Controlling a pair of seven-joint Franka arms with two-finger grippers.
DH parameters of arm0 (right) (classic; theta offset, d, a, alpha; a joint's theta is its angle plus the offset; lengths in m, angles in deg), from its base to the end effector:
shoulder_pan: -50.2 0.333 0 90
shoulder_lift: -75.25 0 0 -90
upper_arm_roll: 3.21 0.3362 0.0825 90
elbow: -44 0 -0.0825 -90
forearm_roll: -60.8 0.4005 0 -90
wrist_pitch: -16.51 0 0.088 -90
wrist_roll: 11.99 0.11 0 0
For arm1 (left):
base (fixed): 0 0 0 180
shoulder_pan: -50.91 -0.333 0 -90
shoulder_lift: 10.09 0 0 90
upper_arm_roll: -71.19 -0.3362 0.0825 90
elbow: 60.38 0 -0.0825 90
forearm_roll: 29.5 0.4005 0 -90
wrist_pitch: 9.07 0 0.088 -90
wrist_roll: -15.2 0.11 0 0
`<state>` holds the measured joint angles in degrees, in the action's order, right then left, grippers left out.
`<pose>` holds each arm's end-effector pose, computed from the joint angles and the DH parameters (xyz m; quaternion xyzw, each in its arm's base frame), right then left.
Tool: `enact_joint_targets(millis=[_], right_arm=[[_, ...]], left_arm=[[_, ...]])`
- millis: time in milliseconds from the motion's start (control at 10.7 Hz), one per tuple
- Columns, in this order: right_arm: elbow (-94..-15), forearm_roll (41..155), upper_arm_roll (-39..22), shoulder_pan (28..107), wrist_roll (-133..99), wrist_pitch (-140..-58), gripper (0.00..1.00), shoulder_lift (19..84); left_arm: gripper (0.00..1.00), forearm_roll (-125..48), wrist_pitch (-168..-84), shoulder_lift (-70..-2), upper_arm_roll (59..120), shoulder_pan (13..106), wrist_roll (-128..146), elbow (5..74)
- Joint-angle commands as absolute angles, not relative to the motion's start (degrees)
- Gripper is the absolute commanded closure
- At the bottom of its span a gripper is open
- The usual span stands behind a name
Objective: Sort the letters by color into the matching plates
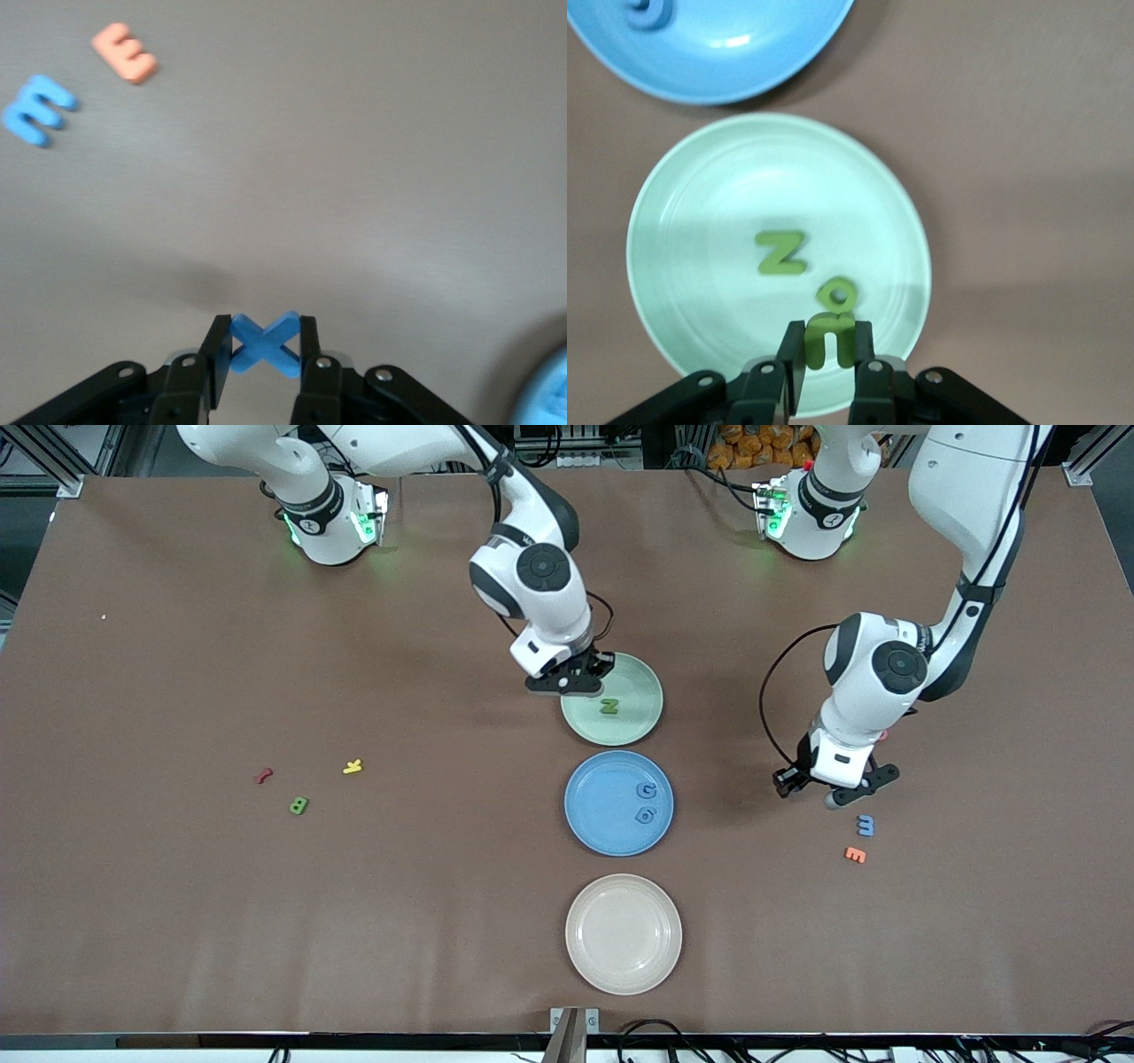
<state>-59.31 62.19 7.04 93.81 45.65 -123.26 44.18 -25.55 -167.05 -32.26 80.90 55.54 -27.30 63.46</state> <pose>0.4135 0.5482 0.2612 -0.9957 0.0566 0.0157 0.0721 0.5858 -0.1510 0.2413 0.9691 0.2216 0.0877 0.0642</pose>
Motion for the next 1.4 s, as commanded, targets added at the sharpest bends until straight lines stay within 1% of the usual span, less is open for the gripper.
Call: enact_joint_targets(millis=[0, 94, 187, 281, 468, 562, 655, 842, 936, 1030, 1123, 1217, 1311], right_arm=[[-56.3, 60.6, 6.4, 95.9, 51.7, -122.4, 0.78, 40.6], [-56.4, 60.6, 6.4, 96.1, 52.6, -122.0, 0.42, 40.7], [-56.3, 60.4, 6.4, 95.9, 52.7, -120.0, 0.19, 41.1], [-56.2, 61.1, 6.3, 94.3, 52.8, -118.4, 0.00, 42.4], [-56.7, 61.5, 6.8, 89.7, 53.0, -113.2, 0.00, 45.7], [-57.9, 61.5, 7.2, 87.1, 51.9, -112.3, 0.00, 48.9], [-57.8, 61.8, 7.2, 85.0, 51.5, -109.0, 0.00, 50.7], [-57.8, 62.8, 5.9, 81.8, 45.5, -103.9, 0.00, 52.7], [-58.5, 62.9, 5.7, 79.7, 42.4, -102.1, 0.00, 54.5], [-60.6, 63.5, 5.6, 76.9, 40.6, -101.2, 0.00, 56.9], [-63.2, 64.0, 5.1, 74.4, 38.7, -101.1, 0.00, 59.2], [-65.8, 64.0, 2.3, 73.5, 33.5, -101.0, 0.00, 61.0], [-68.7, 64.1, -0.5, 72.8, 28.3, -101.5, 0.00, 62.2]], left_arm=[[1.00, -26.9, -165.8, -32.9, 83.6, 59.8, -34.1, 58.8], [1.00, -26.9, -165.8, -33.5, 83.6, 62.0, -35.8, 57.0], [1.00, -26.9, -165.8, -34.6, 83.6, 64.3, -37.3, 55.1], [1.00, -26.8, -165.9, -36.1, 83.6, 66.4, -37.4, 53.4], [1.00, -27.0, -165.9, -39.4, 83.7, 69.5, -38.7, 48.4], [1.00, -26.9, -165.9, -40.8, 83.7, 70.8, -40.7, 46.3], [1.00, -26.9, -166.0, -42.1, 83.6, 72.7, -42.8, 44.1], [1.00, -26.8, -166.0, -44.5, 83.5, 74.3, -47.1, 39.5], [1.00, -26.5, -165.9, -44.9, 83.3, 74.2, -47.8, 38.8], [0.78, -26.2, -166.0, -45.7, 83.1, 74.6, -47.8, 38.7], [0.01, -24.2, -165.9, -46.6, 82.0, 76.6, -47.3, 38.5], [0.00, -19.5, -165.8, -46.6, 78.9, 78.7, -47.5, 38.4], [0.00, -17.6, -164.4, -46.3, 77.6, 78.9, -47.6, 38.6]])
